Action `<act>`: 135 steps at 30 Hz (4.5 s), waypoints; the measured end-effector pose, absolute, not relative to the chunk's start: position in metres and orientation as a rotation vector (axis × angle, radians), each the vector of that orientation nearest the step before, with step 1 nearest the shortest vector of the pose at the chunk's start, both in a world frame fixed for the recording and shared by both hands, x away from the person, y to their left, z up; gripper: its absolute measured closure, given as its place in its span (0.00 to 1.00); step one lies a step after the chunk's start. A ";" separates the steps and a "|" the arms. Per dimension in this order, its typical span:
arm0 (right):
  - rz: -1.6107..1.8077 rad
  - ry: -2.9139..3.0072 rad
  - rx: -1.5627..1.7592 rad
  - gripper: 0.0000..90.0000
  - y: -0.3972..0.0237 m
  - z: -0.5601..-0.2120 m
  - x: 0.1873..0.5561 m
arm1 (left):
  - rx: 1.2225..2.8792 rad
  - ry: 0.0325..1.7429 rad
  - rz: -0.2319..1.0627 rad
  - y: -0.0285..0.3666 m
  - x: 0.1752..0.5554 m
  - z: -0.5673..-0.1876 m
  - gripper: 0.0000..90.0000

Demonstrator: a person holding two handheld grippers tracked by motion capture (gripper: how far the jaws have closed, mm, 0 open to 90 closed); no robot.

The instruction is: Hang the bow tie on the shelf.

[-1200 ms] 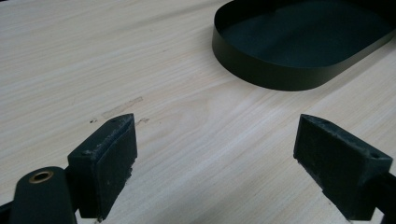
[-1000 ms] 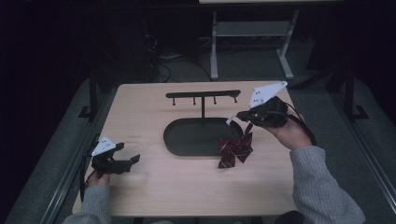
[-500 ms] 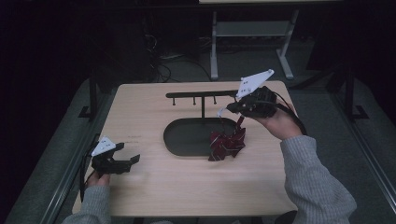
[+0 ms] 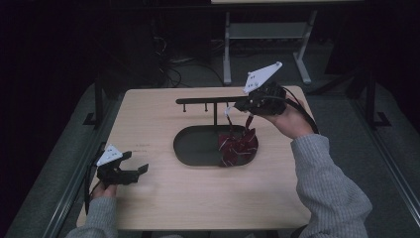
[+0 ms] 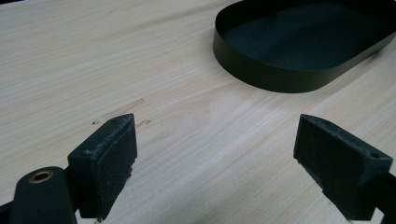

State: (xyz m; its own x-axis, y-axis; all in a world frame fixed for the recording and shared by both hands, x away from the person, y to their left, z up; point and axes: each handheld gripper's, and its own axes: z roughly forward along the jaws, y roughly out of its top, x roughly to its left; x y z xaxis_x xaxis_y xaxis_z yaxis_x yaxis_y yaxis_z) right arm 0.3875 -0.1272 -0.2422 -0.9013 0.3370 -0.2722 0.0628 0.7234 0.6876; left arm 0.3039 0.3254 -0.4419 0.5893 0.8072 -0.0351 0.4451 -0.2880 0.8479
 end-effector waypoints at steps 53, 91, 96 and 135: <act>0.909 2.658 0.511 0.99 -0.104 -0.275 0.468 | 1.932 1.003 0.504 0.326 0.304 -0.442 0.14; 0.901 2.653 0.544 0.97 -0.109 -0.283 0.471 | 1.934 0.998 0.506 0.325 0.304 -0.442 0.14; 0.896 2.650 0.541 0.96 -0.108 -0.284 0.470 | 1.934 0.998 0.505 0.325 0.304 -0.442 0.14; 1.029 2.708 0.611 0.78 -0.128 -0.286 0.462 | 1.948 0.991 0.496 0.324 0.304 -0.442 0.14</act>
State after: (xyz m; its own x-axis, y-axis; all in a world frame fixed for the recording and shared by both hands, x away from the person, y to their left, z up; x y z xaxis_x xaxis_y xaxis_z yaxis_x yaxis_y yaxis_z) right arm 0.4621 -0.1283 -0.2863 -0.8992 0.4370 -0.0219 0.3122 0.6758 0.6678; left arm 0.3042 0.3237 -0.4419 0.6034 0.7967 -0.0344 0.4498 -0.3043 0.8397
